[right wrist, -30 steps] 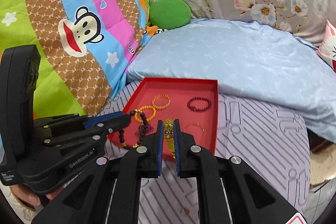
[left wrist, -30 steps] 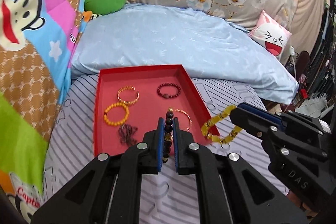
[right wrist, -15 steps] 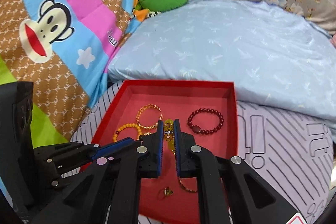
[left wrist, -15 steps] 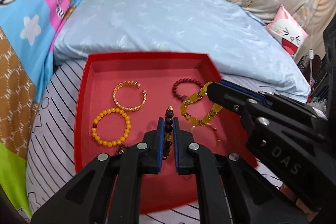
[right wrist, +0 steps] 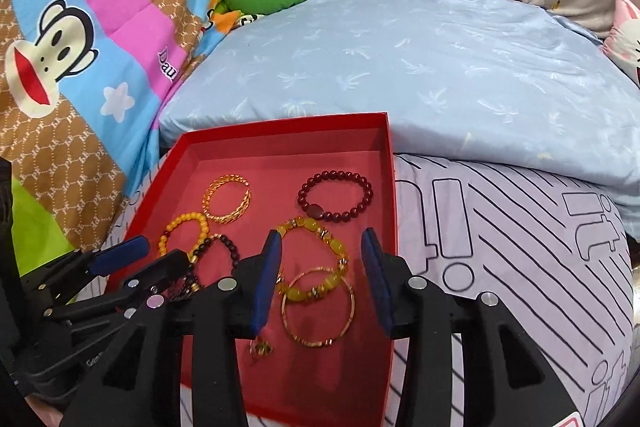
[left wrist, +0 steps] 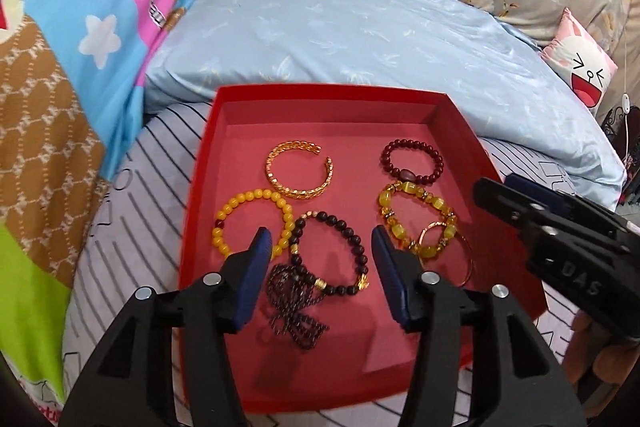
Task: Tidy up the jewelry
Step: 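Lift both tools out of the tray toward the gold hoop earrings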
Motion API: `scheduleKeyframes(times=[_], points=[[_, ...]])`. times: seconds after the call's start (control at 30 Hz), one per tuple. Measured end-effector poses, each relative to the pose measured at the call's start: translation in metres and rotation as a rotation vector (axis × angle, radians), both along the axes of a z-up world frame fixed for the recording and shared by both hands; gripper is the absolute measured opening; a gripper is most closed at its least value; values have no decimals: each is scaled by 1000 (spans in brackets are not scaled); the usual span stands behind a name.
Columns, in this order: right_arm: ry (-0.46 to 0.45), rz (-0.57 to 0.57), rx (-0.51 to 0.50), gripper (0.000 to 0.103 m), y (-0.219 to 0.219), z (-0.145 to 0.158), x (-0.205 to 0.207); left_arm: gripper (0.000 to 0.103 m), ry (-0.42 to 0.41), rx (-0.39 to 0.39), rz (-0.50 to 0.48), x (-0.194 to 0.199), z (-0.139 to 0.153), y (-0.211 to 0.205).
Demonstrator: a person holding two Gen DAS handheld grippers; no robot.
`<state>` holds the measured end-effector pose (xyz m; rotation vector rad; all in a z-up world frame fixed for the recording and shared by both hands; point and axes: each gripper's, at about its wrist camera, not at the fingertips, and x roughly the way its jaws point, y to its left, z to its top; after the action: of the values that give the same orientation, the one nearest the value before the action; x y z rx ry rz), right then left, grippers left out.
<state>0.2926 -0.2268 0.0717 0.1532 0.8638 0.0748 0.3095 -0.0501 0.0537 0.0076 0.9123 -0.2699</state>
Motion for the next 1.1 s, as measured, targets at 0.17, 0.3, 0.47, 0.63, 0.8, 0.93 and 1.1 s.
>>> scheduleKeyframes(times=[0.17,0.3,0.47,0.63,0.8,0.93,1.1], points=[[-18,6,0,40,5,9,-24,49,-34,9,-5,-21,10,3],[-34,17,-25,40,15,15,-46,49,-46,9,1,-41,16,8],[-45,27,-41,40,25,20,-72,49,-50,9,20,-62,21,14],[-53,33,-52,40,36,22,-101,49,-53,10,43,-83,24,18],[-54,44,-65,40,44,22,-126,49,-58,11,55,-105,27,23],[-52,45,-67,40,47,20,-144,51,-55,16,58,-121,26,26],[-38,36,-47,40,47,15,-163,52,-49,20,60,-137,25,28]])
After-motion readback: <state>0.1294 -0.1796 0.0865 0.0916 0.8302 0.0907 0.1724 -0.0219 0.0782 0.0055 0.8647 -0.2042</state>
